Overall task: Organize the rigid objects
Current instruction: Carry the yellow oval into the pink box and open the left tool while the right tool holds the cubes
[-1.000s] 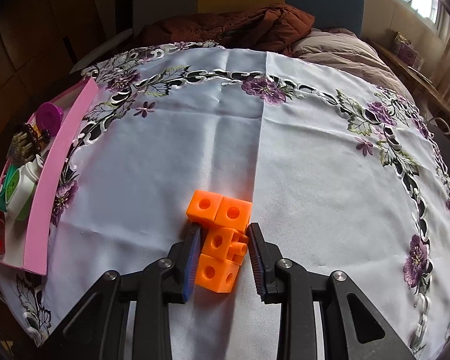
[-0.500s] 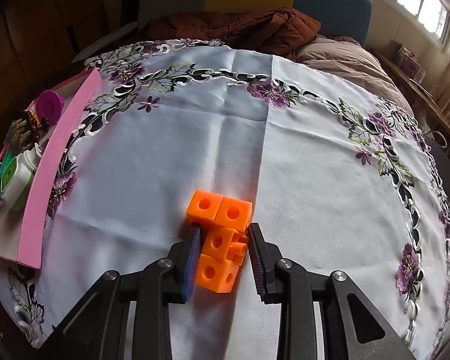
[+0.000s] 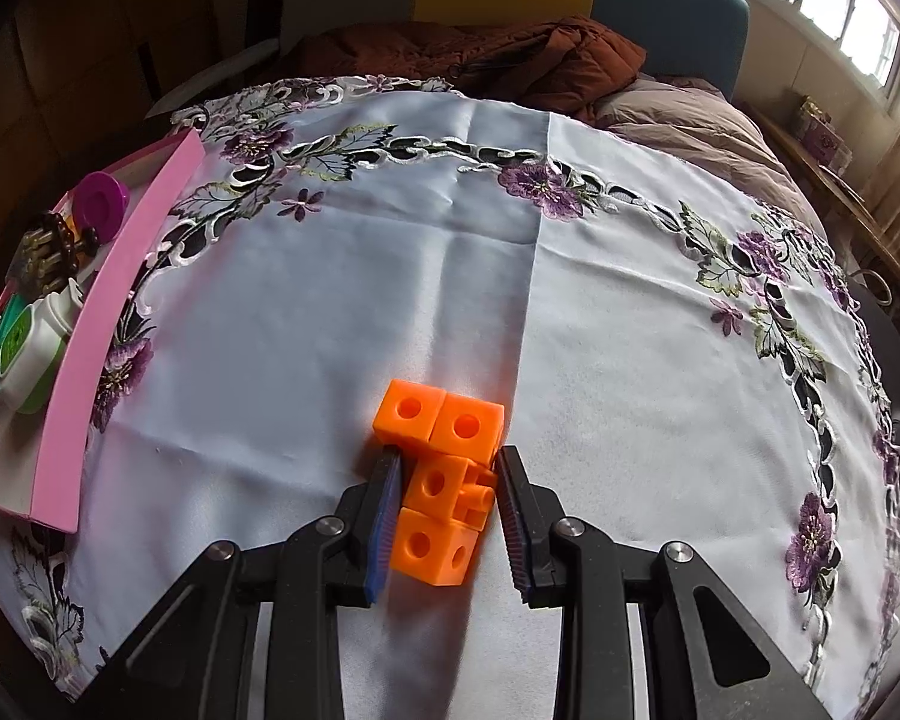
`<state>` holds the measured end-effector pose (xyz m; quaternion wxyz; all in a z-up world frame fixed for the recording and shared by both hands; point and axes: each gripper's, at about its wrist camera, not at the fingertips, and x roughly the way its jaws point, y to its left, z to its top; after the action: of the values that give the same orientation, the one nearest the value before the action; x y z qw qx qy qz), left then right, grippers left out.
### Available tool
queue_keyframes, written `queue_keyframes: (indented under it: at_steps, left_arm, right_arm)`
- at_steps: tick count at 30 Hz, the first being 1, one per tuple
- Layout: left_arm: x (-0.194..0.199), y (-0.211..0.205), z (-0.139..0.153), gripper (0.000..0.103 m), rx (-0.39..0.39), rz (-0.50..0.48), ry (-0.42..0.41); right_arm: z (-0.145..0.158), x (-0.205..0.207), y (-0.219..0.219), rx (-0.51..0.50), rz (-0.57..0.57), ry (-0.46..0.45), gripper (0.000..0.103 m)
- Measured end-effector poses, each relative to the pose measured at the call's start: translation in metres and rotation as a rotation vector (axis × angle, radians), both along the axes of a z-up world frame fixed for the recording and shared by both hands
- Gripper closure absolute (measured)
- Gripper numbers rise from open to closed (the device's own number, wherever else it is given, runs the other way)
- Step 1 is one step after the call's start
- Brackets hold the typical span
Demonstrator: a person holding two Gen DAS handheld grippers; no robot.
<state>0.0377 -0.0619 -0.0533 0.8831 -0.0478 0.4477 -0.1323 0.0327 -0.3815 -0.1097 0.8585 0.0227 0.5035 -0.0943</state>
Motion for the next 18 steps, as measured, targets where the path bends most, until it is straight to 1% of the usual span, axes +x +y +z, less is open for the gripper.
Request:
queue_keyframes:
  at_steps: [2, 4, 9, 14, 18]
  left_arm:
    - [-0.001, -0.005, -0.003, 0.075, 0.02, -0.01, 0.003]
    - [-0.002, -0.01, -0.008, 0.075, 0.06, -0.022, 0.002]
    - [0.001, -0.018, -0.03, 0.075, 0.14, -0.028, 0.038]
    - [0.001, -0.019, -0.033, 0.075, 0.172, -0.023, 0.008]
    - [0.0, -0.018, -0.03, 0.074, 0.17, -0.024, -0.01]
  right_arm:
    - [0.0, 0.0, 0.0, -0.002, 0.001, 0.0, 0.072]
    - [0.0, 0.0, 0.0, -0.002, 0.001, 0.0, 0.072]
    - [0.0, -0.001, 0.0, -0.006, 0.002, -0.001, 0.072]
    - [0.0, -0.001, 0.0, -0.007, 0.003, -0.001, 0.072]
    - [0.0, -0.001, 0.0, -0.007, 0.003, -0.001, 0.072]
